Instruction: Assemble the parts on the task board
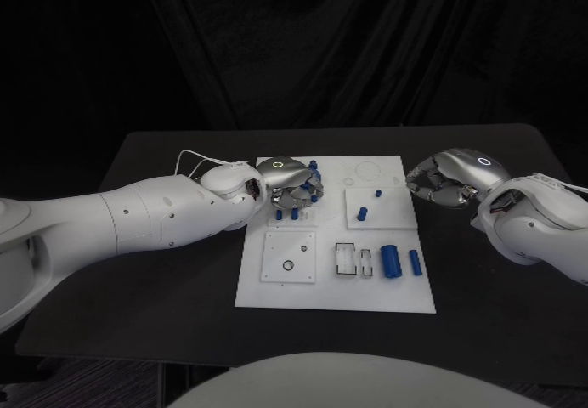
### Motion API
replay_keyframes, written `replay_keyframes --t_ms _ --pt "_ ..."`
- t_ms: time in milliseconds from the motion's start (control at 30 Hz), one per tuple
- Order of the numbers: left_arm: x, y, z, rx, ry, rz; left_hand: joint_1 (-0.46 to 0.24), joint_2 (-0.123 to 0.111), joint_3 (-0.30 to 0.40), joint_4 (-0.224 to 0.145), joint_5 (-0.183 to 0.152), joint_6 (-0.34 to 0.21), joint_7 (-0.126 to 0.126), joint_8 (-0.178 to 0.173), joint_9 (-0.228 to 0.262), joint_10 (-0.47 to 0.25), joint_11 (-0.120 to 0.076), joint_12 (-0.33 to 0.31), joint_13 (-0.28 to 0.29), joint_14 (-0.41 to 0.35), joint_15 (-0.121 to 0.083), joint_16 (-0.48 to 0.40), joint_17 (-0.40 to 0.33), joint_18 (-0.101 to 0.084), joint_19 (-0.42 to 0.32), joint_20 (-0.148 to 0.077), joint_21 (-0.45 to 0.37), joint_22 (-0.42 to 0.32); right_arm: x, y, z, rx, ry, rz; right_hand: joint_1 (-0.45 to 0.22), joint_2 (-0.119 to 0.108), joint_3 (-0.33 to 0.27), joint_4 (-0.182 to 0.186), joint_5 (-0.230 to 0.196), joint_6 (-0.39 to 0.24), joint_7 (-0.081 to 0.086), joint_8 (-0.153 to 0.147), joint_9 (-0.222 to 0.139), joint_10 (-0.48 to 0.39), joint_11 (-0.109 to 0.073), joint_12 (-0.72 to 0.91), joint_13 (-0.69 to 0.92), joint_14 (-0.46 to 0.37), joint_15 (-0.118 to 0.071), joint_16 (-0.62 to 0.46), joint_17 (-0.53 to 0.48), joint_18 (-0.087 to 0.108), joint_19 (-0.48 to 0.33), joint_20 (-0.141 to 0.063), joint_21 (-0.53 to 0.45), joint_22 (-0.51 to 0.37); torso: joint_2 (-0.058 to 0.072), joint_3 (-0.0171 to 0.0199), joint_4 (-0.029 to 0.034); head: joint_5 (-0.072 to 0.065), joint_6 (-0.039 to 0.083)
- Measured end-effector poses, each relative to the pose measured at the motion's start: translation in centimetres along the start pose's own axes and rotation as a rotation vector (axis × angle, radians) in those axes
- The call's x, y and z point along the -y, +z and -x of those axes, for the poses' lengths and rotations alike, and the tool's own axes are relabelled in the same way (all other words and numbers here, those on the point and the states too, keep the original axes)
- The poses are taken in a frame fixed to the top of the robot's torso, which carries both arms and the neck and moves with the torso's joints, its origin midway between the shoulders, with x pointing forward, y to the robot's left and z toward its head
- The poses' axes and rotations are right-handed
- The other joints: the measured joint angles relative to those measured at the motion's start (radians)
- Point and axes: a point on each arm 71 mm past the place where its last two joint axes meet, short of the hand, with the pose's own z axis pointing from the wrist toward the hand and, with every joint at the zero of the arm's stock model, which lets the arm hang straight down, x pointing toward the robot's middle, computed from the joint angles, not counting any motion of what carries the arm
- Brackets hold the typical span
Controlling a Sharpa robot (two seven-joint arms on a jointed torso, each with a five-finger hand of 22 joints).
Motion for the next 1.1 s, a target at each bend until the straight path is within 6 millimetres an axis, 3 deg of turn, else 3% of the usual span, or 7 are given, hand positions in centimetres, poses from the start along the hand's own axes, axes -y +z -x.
replay_keyframes --t_ms 400,567,633,867,1100 --pt "0.32 0.34 -0.36 -0.004 -0.003 -0.004 -0.008 0.008 0.028 -0.028 0.000 0.015 0.008 0.004 0.010 0.014 -0.006 0.036 0.037 0.006 -0.005 0.007 0.000 0.000 0.004 -0.004 0.008 0.000 0.01 0.01 -0.03 -0.003 0.000 -0.001 0.000 0.000 0.000 0.000 0.004 0.000 0.000 0.000 0.000 0.000 0.000 0.000 0.000 0.000 0.000 0.000 0.000 0.000 0.000 0.000 0.000 0.000 0.000 -0.0003 0.0005 0.008 0.000" --pt "0.40 0.47 -0.42 -0.004 -0.004 -0.004 -0.018 0.018 0.041 -0.041 0.000 0.028 0.021 0.010 0.017 0.029 -0.016 0.052 0.049 0.015 -0.021 0.017 0.011 -0.001 0.018 -0.013 0.028 0.000 0.01 0.01 -0.04 -0.005 -0.001 -0.001 0.000 0.000 0.000 0.000 0.004 0.000 0.000 0.000 0.000 0.000 0.000 0.000 0.000 0.000 0.000 0.000 0.000 0.000 0.000 0.000 0.000 0.000 -0.001 -0.0006 0.0005 0.008 0.000" --pt "0.44 0.52 -0.43 -0.003 -0.004 -0.004 -0.018 0.018 0.045 -0.045 0.000 0.038 0.023 0.015 0.019 0.038 -0.020 0.056 0.053 0.024 -0.024 0.024 0.021 -0.016 0.020 -0.012 0.034 0.000 0.02 0.00 -0.04 -0.006 -0.001 -0.001 0.000 0.000 0.000 0.000 0.004 0.000 0.000 0.000 0.000 0.000 0.000 0.000 0.000 0.000 0.000 0.000 0.000 0.000 0.000 0.000 0.000 0.000 -0.001 -0.0006 0.0006 0.008 0.000" --pt "0.49 0.58 -0.49 0.003 -0.004 -0.004 -0.032 0.025 0.068 -0.070 -0.003 0.092 0.042 0.036 0.035 0.094 -0.044 0.074 0.061 0.067 -0.048 0.054 0.067 -0.016 0.023 -0.016 0.043 0.000 -0.01 -0.01 -0.05 -0.007 0.000 -0.001 0.000 0.000 0.000 0.000 0.004 0.000 0.000 0.000 0.000 0.000 0.000 0.000 0.000 0.000 0.000 0.000 0.000 0.000 0.000 0.000 0.000 0.000 -0.001 -0.0008 0.0012 0.010 0.000" --pt "0.27 0.28 -0.54 0.018 -0.002 -0.001 -0.035 0.024 0.073 -0.084 -0.004 0.093 0.043 0.037 0.038 0.110 -0.049 0.077 0.065 0.067 -0.048 0.054 0.066 -0.016 0.023 -0.016 0.043 0.000 0.06 -0.07 -0.03 -0.008 -0.001 -0.003 0.000 0.000 0.000 0.000 0.004 0.000 0.000 0.000 0.000 0.000 0.000 0.000 0.000 0.000 0.000 0.000 0.000 0.000 0.000 0.000 -0.005 0.000 0.000 -0.0007 0.0003 0.010 0.000"
